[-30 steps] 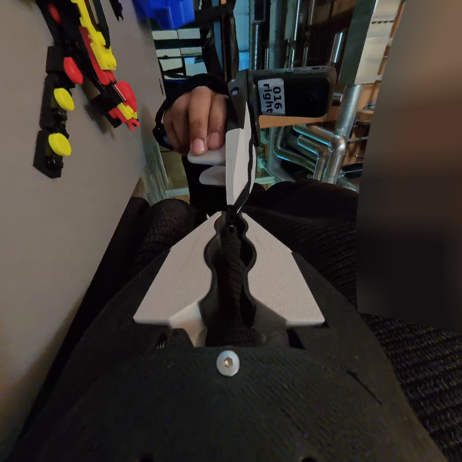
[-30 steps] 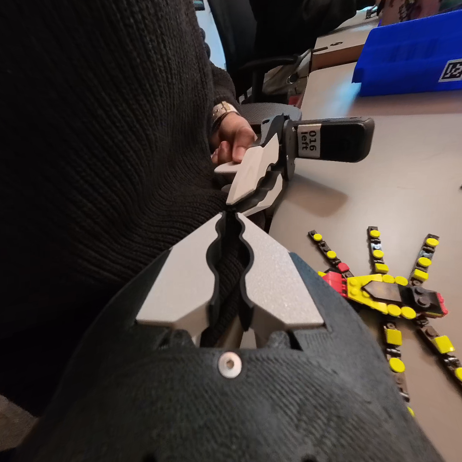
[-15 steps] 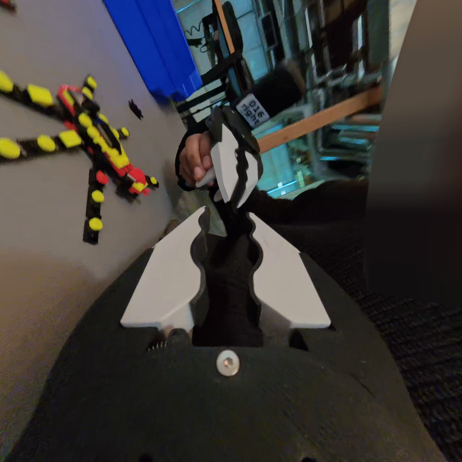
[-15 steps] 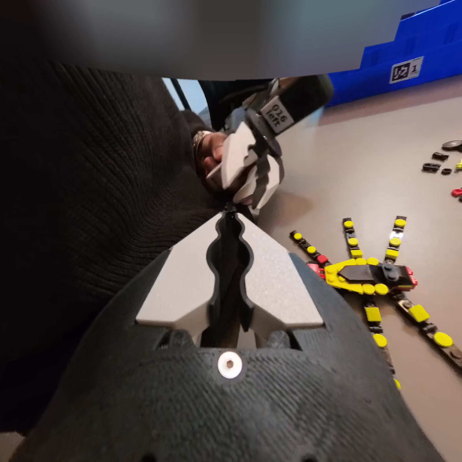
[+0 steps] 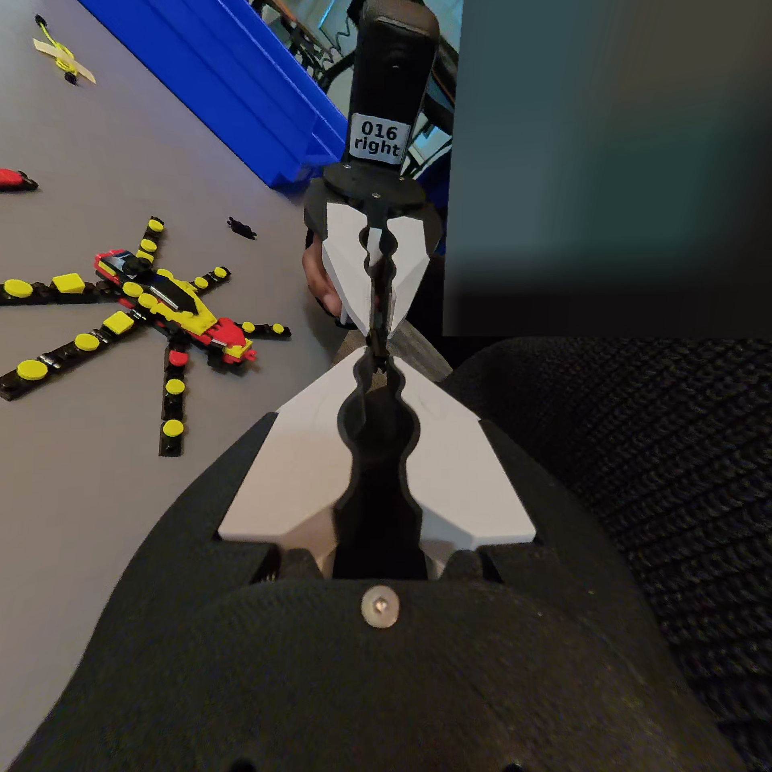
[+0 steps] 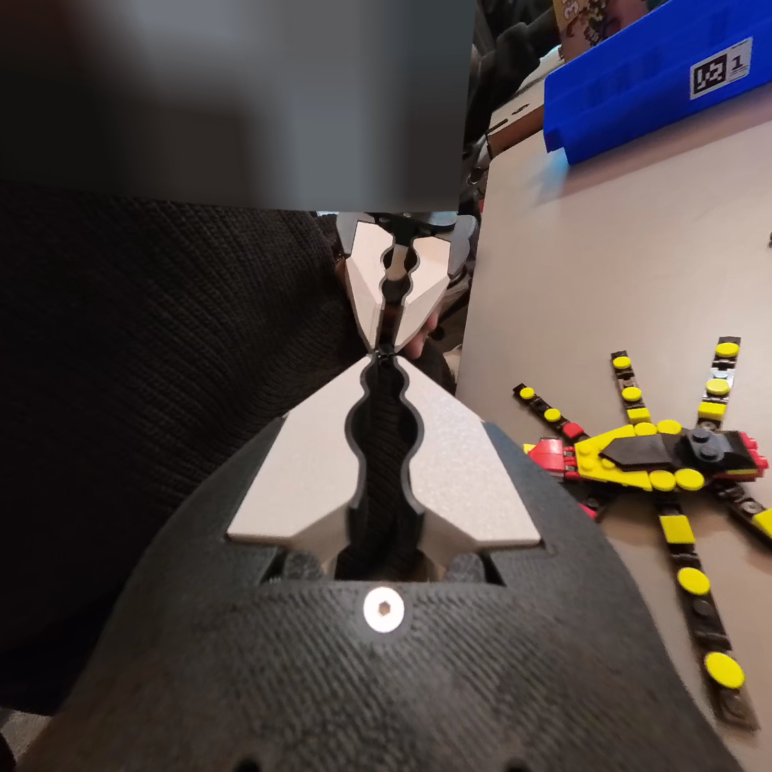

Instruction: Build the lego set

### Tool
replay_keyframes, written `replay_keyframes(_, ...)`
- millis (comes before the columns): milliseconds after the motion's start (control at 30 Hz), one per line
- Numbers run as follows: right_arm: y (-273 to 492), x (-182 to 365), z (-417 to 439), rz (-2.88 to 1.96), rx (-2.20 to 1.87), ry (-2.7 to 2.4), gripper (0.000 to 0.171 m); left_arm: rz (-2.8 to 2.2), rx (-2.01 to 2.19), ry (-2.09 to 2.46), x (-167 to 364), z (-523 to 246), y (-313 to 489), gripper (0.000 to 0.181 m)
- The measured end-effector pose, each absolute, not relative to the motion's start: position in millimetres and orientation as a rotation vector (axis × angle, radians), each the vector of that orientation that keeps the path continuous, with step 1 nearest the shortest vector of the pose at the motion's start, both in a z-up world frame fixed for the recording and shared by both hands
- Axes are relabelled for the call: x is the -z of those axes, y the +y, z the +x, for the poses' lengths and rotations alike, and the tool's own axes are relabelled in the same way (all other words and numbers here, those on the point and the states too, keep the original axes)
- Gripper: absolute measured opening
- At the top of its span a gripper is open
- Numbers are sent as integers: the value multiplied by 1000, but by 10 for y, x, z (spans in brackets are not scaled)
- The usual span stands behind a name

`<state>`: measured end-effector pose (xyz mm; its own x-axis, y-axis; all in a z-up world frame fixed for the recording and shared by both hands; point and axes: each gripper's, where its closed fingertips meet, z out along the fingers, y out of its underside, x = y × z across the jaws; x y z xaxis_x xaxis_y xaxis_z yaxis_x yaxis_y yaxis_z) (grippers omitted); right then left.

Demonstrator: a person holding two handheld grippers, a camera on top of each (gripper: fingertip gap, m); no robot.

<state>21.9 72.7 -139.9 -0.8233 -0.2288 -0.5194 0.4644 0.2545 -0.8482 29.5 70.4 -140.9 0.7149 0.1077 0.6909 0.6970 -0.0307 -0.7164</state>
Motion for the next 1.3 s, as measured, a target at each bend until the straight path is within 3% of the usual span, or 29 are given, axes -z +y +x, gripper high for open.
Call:
replay_keyframes(500, 697, 1377, 185, 213, 1666, 1975, 5, -1571, 490, -662, 1419, 266, 675, 2)
replay_keyframes(600, 722, 1345, 56, 259, 1726, 2018, 20, -1545, 460, -702, 1411, 153, 621, 2)
replay_keyframes(733, 834, 1209, -151, 308, 1874, 2076, 15, -1506, 414, -757, 1382, -27, 523, 2)
replay_keyframes(900, 1276, 862, -620, 438, 2238, 2343, 12, -1456, 343, -853, 1358, -376, 312, 2)
replay_keyframes(1033, 2043, 731, -1009, 919, 2407, 2490, 12, -1429, 282, -980, 1416, -768, 61, 2)
replay_keyframes(1167, 2428, 1372, -1076, 1365, 1988, 2583, 18, -1447, 282, -1128, 1635, -1069, -137, 2)
replay_keyframes(1300, 2436, 1694, -1096, 1340, 1701, 2809, 20, -1350, 285, -1205, 1675, -1287, -319, 2)
